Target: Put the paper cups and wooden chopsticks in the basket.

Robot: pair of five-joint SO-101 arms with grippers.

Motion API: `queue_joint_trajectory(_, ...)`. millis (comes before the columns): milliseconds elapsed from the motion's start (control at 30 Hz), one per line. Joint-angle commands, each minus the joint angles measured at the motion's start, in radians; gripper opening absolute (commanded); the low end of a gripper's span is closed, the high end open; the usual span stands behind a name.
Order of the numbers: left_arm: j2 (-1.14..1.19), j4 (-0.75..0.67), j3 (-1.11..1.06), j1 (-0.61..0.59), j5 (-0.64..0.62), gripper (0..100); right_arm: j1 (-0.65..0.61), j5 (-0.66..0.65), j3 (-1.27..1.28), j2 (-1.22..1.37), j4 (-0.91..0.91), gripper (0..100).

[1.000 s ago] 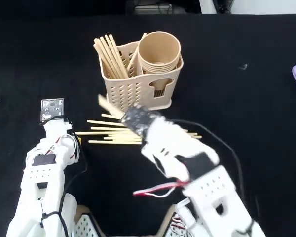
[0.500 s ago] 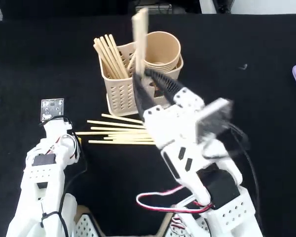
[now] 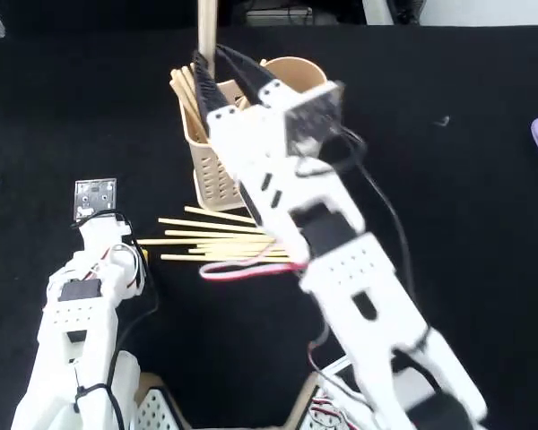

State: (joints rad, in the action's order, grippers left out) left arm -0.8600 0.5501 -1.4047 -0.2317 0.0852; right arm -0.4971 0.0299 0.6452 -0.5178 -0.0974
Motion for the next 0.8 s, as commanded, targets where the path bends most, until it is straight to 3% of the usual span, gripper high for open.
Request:
queue_joint_trajectory(0,-0.008,-0.015,0.005,0.013,0.008,17,0.041,0.006,-0.070,0.104,-0.040,1.1)
queue_joint_trajectory(200,-0.008,-0.015,0.005,0.013,0.008,17,0.069,0.008,-0.022,0.165,0.011,2.6)
queue_joint_trajectory(300,-0.008,-0.015,0.005,0.013,0.008,17,0.063,0.009,-0.045,0.159,0.106,14.5)
queue_joint_trajectory(400,-0.008,-0.015,0.005,0.013,0.008,17,0.048,0.009,-0.110,0.107,0.290,23.0)
queue_joint_trajectory(600,-0.008,-0.015,0.005,0.013,0.008,17,0.051,0.009,-0.234,-0.101,0.609,23.2)
queue_joint_trajectory(767,-0.008,-0.015,0.005,0.013,0.008,17,0.052,0.002,-0.177,-0.338,0.933,21.8)
